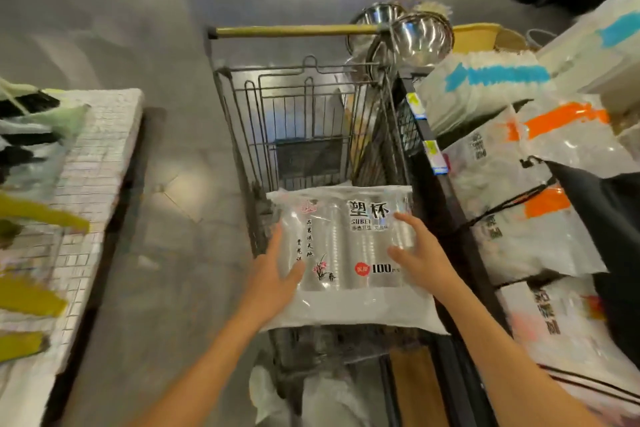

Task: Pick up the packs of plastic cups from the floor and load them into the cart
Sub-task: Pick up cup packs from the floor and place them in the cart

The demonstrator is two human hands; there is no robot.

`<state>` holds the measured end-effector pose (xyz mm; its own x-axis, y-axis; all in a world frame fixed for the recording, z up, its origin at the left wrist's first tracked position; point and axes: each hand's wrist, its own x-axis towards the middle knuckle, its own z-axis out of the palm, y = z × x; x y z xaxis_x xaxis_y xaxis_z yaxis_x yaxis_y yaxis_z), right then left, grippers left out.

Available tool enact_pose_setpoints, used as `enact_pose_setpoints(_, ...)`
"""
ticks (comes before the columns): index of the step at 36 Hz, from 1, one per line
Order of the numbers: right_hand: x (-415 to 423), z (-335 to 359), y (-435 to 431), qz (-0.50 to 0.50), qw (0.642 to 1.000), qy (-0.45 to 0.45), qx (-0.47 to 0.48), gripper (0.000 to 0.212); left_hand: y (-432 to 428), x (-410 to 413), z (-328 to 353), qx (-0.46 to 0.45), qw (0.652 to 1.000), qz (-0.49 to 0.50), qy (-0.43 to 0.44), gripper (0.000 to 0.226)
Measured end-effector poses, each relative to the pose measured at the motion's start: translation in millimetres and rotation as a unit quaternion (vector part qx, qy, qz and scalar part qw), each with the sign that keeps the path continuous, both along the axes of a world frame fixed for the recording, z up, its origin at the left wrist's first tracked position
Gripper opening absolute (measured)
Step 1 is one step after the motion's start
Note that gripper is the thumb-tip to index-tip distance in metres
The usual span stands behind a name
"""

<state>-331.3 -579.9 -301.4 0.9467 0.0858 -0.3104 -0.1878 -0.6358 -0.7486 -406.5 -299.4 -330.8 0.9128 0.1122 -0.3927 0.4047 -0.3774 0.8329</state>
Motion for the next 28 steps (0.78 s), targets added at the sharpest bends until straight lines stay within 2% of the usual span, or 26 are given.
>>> enact_pose_setpoints(7, 16.8, -87.3, 0.6, 0.011, 0.997, 0.067, -0.023, 0.062, -33.0, 11.8, -59.0, 0.077, 0.992, 0.069, 0.076, 0.087)
enact_pose_setpoints(12, 23.6, -155.4, 2.1, -0.024, 0.985, 0.169, -0.022, 0.059, -52.1, 12.8, -114.8, 0.042, 0.987, 0.111, 0.112, 0.099)
enact_pose_setpoints(15, 17.3, -193.1, 3.5, -0.04, 0.978, 0.204, -0.011, 0.053, -59.8, 10.6, -155.2, 0.038, 0.978, 0.126, 0.163, 0.097)
enact_pose_setpoints(18, 9.5, -223.6, -2.2, -0.026, 0.967, 0.252, -0.02, 0.058, -68.6, 10.2, -188.6, 0.059, 0.967, 0.141, 0.204, 0.092)
enact_pose_setpoints(21, 7.9, -249.4, -2.0, 0.01, 0.962, 0.273, -0.015, 0.061, -76.7, 10.2, -213.6, 0.047, 0.958, 0.155, 0.238, 0.085)
enact_pose_setpoints(24, 11.3, -276.0, -5.3, 0.059, 0.971, 0.228, -0.038, 0.049, -83.1, 6.8, -238.2, 0.054, 0.944, 0.172, 0.276, 0.082)
enact_pose_setpoints(25, 12.0, -289.9, -8.1, 0.046, 0.971, 0.234, -0.039, 0.05, -85.1, 7.6, -245.3, 0.056, 0.94, 0.172, 0.29, 0.082)
enact_pose_setpoints(28, 15.1, -314.8, -9.4, 0.024, 0.97, 0.229, -0.073, 0.069, -87.2, 14.5, -260.8, 0.052, 0.939, 0.162, 0.297, 0.084)
